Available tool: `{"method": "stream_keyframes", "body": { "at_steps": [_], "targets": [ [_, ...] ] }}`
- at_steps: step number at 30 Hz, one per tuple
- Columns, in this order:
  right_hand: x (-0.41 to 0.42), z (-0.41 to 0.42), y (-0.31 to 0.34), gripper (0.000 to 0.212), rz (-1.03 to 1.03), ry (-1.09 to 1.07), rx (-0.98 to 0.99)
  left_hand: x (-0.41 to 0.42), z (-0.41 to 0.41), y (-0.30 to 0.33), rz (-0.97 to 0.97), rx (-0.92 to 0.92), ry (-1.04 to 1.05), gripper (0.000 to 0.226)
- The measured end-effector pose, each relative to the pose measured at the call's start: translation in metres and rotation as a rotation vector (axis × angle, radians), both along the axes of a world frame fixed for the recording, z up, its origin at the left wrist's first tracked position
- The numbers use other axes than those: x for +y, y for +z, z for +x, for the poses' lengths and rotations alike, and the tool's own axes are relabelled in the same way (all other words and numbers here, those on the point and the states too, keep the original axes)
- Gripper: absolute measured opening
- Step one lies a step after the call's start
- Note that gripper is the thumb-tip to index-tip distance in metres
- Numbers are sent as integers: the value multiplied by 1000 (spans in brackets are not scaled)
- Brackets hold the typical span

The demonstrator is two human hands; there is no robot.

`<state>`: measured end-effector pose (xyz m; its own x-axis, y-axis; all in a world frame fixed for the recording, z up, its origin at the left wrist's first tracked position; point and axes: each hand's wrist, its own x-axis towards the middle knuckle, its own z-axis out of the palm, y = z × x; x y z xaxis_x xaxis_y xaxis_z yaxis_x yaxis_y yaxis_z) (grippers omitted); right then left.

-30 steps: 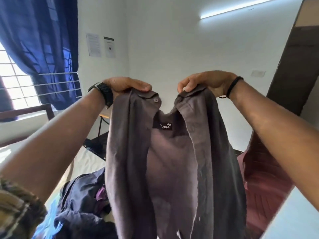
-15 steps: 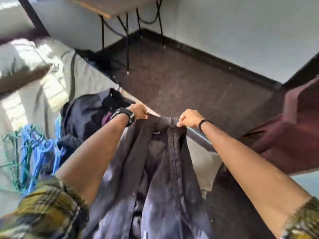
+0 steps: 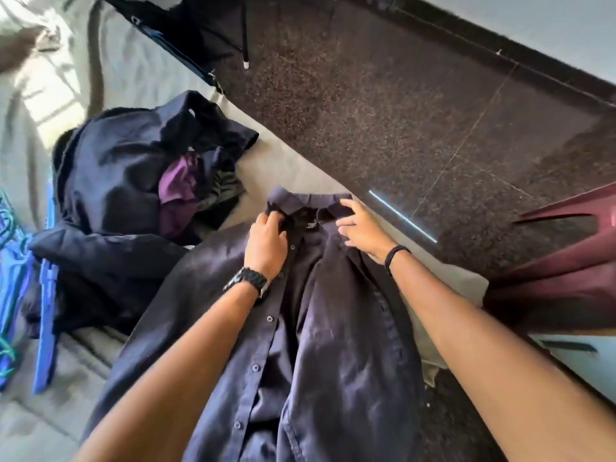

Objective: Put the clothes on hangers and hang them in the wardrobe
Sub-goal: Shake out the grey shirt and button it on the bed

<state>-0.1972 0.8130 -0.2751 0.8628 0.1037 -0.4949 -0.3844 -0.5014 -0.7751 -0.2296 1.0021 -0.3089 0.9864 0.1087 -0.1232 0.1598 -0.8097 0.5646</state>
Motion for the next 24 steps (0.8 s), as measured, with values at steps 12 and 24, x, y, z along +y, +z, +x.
{"method": "stream_keyframes", "body": {
  "at_steps": [12,24],
  "targets": [
    [-49,-90,-61,18,-446,88,-133,-7,-61,-73,-151,171,215,23],
    [41,-91,-51,15,-107,-138,-413,31,-56,-99,-639,202,130,31]
  ]
}}
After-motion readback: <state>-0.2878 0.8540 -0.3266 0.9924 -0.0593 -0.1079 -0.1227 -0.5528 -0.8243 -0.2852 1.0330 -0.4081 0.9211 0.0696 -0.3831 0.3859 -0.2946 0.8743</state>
